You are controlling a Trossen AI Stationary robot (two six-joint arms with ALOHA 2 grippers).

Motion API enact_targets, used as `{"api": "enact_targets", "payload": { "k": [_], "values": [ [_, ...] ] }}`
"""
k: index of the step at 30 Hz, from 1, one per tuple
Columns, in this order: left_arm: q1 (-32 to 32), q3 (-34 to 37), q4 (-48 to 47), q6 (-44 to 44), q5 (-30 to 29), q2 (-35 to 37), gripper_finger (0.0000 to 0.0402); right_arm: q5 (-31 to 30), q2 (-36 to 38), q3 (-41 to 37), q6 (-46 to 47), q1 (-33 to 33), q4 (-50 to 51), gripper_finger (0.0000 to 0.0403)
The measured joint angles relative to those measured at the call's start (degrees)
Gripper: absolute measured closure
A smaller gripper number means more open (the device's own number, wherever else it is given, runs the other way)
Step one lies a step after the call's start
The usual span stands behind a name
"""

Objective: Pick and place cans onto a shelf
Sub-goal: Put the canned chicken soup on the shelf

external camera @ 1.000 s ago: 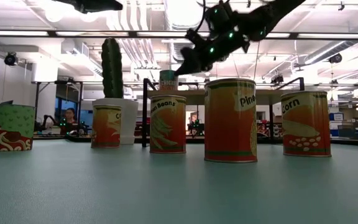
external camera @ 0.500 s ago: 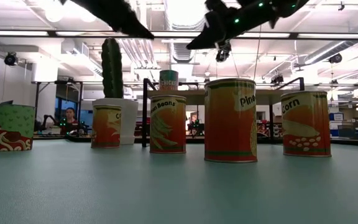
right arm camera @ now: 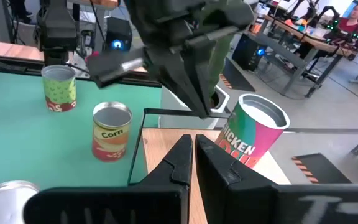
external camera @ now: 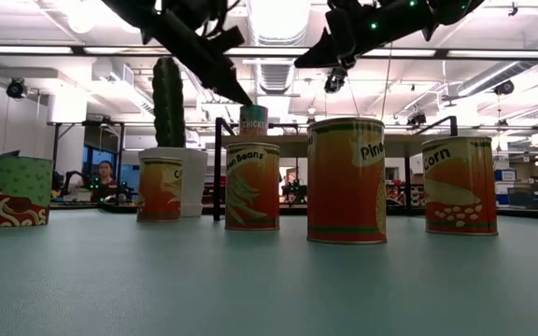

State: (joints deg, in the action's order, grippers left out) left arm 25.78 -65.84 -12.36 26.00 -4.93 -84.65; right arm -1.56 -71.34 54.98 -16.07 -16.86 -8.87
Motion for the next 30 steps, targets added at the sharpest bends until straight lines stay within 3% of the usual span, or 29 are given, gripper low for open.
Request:
{"api": "enact_targets", "payload": {
  "k": [8, 30],
  "values": [
    [2.4, -1.6, 0.6, -0.3, -0.3, -3.3, 0.0402, 0.0, 0.0, 0.0, 0.0, 0.0, 0.0, 0.0394],
    [5.3, -0.9, 3.8, -1.0, -0.6, -3.5, 0.0402, 0.0, -0.1, 0.0, -0.4, 0.0, 0.0, 0.0394]
  ]
}}
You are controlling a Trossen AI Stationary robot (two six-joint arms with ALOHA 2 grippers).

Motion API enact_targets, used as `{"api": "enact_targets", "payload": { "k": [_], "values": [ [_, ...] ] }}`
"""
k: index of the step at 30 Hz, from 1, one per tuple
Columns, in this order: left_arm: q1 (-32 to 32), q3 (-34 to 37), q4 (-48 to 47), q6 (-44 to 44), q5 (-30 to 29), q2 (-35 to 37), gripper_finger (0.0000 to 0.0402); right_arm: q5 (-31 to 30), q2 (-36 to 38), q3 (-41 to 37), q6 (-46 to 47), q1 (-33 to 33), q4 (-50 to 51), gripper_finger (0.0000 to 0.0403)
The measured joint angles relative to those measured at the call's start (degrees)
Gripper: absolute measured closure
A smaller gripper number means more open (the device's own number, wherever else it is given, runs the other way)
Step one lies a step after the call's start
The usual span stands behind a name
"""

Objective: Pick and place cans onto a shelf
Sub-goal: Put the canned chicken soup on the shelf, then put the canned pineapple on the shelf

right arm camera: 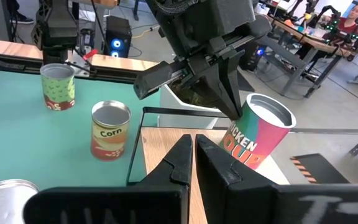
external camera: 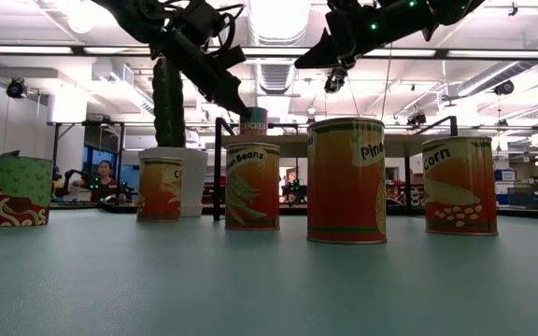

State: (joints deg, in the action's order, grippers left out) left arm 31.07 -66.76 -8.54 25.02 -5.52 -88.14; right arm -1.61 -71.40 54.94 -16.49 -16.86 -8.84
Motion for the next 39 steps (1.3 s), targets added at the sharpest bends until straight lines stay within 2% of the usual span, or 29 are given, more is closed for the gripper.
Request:
{"api": "enact_targets", "payload": {
  "k": [18, 25, 28, 34, 39],
  "values": [
    [0.1, 0.0, 0.0, -0.3, 0.0, 0.1, 0.0402, 0.0, 0.0, 0.0, 0.4, 0.0, 0.1, 0.0394],
    [-1.9, 0.1, -2.5, -1.2, 0.1, 2.4, 0.0402, 0.0, 0.0, 0.0, 1.4, 0.6, 0.9, 0.0394],
    [-3.2, 0.2, -4.6, -2.2, 0.7, 4.4, 0.0402, 0.0, 0.1, 0.0, 1.5, 1.8, 1.4, 0.0394],
    [-7.6, 3.4, -5.7, -5.8, 7.2, 11.4, 0.0402, 0.0, 0.1, 0.0, 3.8, 5.2, 1.7, 0.0394],
    [-13.2, 8.1, -4.7, -8.6, 7.6, 18.8, 0.0402, 0.0, 0.1, 0.0, 7.0, 7.9, 1.8, 0.0394]
  ]
}}
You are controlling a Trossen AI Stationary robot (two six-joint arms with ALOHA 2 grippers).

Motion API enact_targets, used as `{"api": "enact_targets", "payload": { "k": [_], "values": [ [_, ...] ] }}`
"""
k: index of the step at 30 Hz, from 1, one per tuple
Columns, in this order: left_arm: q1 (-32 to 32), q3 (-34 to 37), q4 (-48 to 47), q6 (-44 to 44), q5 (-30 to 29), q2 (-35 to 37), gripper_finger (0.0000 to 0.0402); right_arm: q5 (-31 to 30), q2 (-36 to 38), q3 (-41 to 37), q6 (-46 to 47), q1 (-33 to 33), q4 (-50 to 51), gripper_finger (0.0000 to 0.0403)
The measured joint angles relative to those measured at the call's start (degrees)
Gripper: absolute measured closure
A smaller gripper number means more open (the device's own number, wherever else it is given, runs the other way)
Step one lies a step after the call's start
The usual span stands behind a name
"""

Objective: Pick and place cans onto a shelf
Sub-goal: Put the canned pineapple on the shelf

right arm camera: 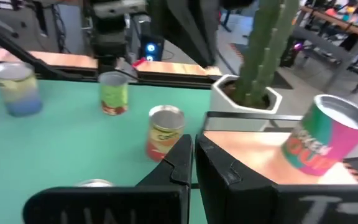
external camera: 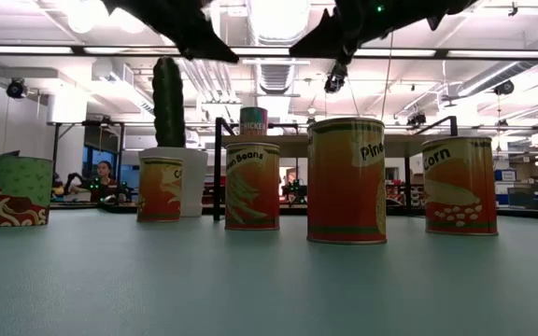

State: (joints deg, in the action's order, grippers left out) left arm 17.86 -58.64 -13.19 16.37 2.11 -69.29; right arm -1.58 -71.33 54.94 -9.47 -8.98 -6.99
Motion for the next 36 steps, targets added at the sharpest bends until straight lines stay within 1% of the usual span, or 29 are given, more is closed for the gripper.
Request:
{"api": "enact_targets", "payload": {
  "k": [7, 15, 18, 22, 25, 32, 36],
  "values": [
    [-8.7, 5.3, 0.9, -4.5, 0.1, 8.1, 0.0402, 0.0, 0.0, 0.0, 6.0, 3.4, 1.0, 0.0394],
    [-17.8, 10.9, 4.6, -8.3, 0.1, 13.9, 0.0402, 0.0, 0.0, 0.0, 12.6, 7.9, 1.3, 0.0394],
    [-19.9, 12.7, 5.9, -8.8, 0.1, 15.3, 0.0402, 0.0, 0.0, 0.0, 14.9, 9.5, 2.1, 0.0394],
    [-20.8, 14.7, 7.1, -9.1, -0.1, 17.5, 0.0402, -0.1, 0.0, 0.2, 17.5, 11.8, 4.5, 0.0394],
    [-20.8, 15.3, 6.7, -9.4, -0.2, 18.5, 0.0402, -1.0, -0.3, 2.4, 18.7, 13.7, 11.2, 0.0394],
    [-20.8, 15.3, 6.3, -9.4, -0.2, 20.3, 0.0402, -8.9, -4.1, 11.3, 18.9, 18.9, 35.7, 0.0394],
    [-20.8, 15.3, 6.3, -9.4, -0.2, 20.7, 0.0402, -9.3, -6.7, 15.0, 19.4, 20.3, 43.6, 0.0394]
  ]
}}
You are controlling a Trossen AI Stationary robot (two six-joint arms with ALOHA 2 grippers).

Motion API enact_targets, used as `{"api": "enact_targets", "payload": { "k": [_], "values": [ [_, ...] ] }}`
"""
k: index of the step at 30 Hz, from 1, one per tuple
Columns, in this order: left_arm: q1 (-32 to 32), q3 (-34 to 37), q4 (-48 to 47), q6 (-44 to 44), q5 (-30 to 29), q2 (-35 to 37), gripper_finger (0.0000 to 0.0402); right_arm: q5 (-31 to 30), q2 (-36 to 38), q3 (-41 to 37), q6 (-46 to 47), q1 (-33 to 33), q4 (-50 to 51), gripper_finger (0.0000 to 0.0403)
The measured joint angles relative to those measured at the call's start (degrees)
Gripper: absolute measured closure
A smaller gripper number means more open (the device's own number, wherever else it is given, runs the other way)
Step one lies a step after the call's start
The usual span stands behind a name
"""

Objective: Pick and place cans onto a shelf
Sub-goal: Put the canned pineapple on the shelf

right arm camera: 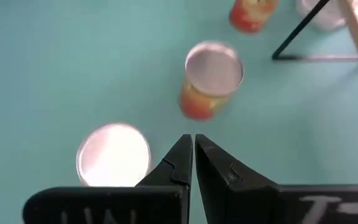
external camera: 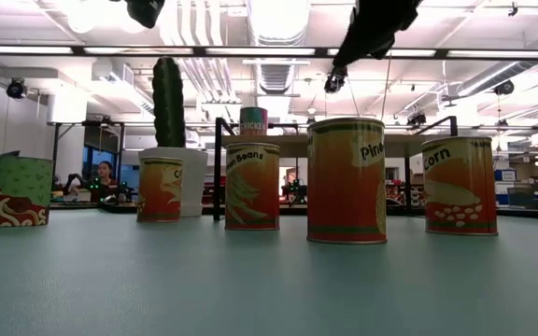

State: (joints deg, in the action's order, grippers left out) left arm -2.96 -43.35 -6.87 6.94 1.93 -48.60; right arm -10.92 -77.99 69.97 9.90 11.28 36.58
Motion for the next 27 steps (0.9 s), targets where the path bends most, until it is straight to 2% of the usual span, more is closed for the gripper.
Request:
{"api": "enact_targets", "payload": {
  "k": [6, 16, 21, 27],
  "values": [
    [0.0, 0.0, -0.1, 0.0, 0.0, 0.0, 0.0402, 6.2, -1.3, 0.2, -0.4, 0.9, 2.2, 0.0394],
    [0.1, 0.0, 0.0, 2.1, 0.0, 0.0, 0.0402, 6.5, -3.2, 0.1, 0.1, 0.9, 1.6, 0.0386],
    [0.1, 0.0, 0.7, 3.2, 0.0, 0.0, 0.0402, 6.5, -3.9, 0.0, 3.2, 0.9, 1.3, 0.0338],
    [0.1, -0.8, 0.8, 3.3, -0.1, 0.0, 0.0402, 6.4, -4.6, 0.0, 6.6, 0.9, -0.6, 0.0247]
  ]
}}
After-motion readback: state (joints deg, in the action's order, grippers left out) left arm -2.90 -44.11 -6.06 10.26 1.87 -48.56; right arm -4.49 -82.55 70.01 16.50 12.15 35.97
